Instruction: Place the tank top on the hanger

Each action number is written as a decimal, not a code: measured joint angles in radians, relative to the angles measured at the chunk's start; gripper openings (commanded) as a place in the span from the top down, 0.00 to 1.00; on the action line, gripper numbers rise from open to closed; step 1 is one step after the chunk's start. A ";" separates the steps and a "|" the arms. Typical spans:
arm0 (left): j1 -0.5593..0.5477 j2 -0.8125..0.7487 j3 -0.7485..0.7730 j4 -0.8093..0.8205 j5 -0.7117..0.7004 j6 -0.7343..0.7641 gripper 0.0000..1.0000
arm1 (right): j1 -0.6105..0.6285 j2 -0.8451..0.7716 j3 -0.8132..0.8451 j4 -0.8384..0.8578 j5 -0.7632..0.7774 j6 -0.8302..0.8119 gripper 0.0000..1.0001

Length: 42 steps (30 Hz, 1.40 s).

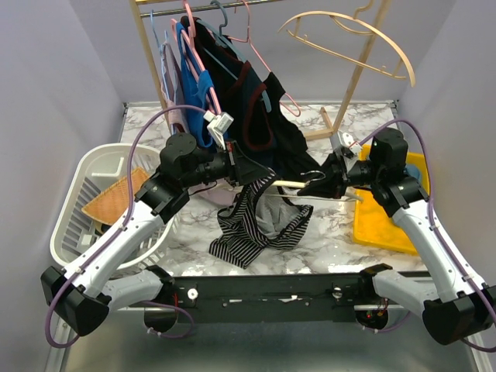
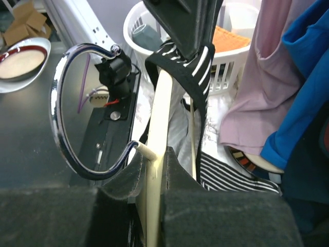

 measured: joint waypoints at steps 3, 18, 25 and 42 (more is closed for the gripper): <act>0.000 0.003 0.023 -0.004 -0.009 0.011 0.23 | 0.000 -0.009 -0.016 0.079 0.003 0.081 0.99; 0.000 -0.138 0.260 -0.436 0.019 0.796 0.01 | 0.000 -0.024 -0.045 -0.022 -0.016 -0.074 1.00; -0.067 -0.028 0.263 -0.600 0.066 1.078 0.02 | 0.000 -0.024 -0.067 -0.107 -0.023 -0.184 1.00; -0.342 0.196 0.329 -0.750 -0.373 1.389 0.53 | 0.000 -0.024 -0.088 -0.143 -0.021 -0.222 1.00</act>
